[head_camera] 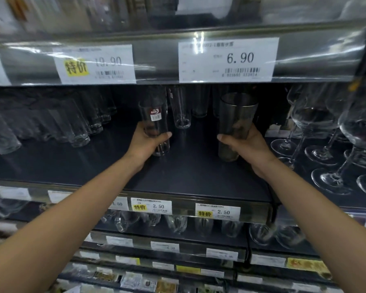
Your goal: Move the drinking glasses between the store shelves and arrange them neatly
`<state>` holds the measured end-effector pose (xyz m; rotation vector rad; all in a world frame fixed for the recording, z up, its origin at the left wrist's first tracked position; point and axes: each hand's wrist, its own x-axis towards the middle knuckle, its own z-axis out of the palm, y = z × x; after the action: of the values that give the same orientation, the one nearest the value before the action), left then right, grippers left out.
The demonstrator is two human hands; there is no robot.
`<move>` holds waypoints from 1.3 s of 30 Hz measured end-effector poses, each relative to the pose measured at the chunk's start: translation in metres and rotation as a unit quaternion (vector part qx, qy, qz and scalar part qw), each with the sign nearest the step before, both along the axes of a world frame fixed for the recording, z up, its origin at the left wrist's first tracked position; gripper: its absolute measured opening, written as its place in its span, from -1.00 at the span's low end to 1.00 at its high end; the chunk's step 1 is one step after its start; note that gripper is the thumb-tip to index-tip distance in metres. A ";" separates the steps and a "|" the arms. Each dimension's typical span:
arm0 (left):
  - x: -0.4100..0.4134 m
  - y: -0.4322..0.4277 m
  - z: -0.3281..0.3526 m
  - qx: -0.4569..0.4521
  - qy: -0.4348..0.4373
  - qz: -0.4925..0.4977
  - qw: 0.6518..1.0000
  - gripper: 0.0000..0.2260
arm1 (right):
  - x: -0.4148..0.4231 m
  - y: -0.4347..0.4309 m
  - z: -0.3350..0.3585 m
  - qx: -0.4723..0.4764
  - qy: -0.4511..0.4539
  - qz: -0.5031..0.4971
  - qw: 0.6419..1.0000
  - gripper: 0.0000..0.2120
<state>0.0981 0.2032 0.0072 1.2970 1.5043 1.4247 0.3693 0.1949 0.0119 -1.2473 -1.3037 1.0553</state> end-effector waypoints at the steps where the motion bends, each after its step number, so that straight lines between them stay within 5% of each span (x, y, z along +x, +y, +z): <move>1: 0.002 -0.007 0.003 -0.002 -0.005 0.002 1.000 -0.50 | -0.001 -0.004 0.001 -0.006 0.020 0.000 1.000 -0.60; 5: 0.005 -0.043 0.013 -0.014 -0.075 -0.010 0.997 -0.70 | -0.011 -0.028 0.014 -0.041 0.127 0.038 0.990 -0.83; 13: 0.006 -0.141 0.040 -0.018 -0.176 -0.048 0.983 -0.63 | -0.050 -0.084 0.024 -0.086 0.174 0.189 0.963 -0.65; 21: -0.037 -0.234 0.026 0.017 -0.242 0.057 0.968 -0.43 | -0.134 -0.123 0.016 -0.132 0.210 0.337 0.908 -0.02; 27: -0.093 -0.299 0.021 0.037 -0.247 0.205 0.946 -0.36 | -0.223 -0.149 0.009 -0.134 0.192 0.422 0.876 -0.48; 30: -0.122 -0.329 0.018 0.038 -0.254 0.250 0.933 -0.28 | -0.274 -0.163 0.003 -0.124 0.152 0.460 0.866 -0.53; 33: -0.153 -0.355 0.015 0.054 -0.253 0.286 0.923 -0.40 | -0.323 -0.181 0.000 -0.127 0.110 0.493 0.853 -0.29; 39: -0.225 -0.392 0.012 0.063 -0.236 0.344 0.907 -0.57 | -0.418 -0.210 0.002 -0.117 0.083 0.547 0.825 -0.58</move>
<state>-0.1272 -0.1885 0.0194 0.4011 1.6016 2.1178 -0.0488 -0.0155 0.0135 -0.4390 -1.8140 2.1157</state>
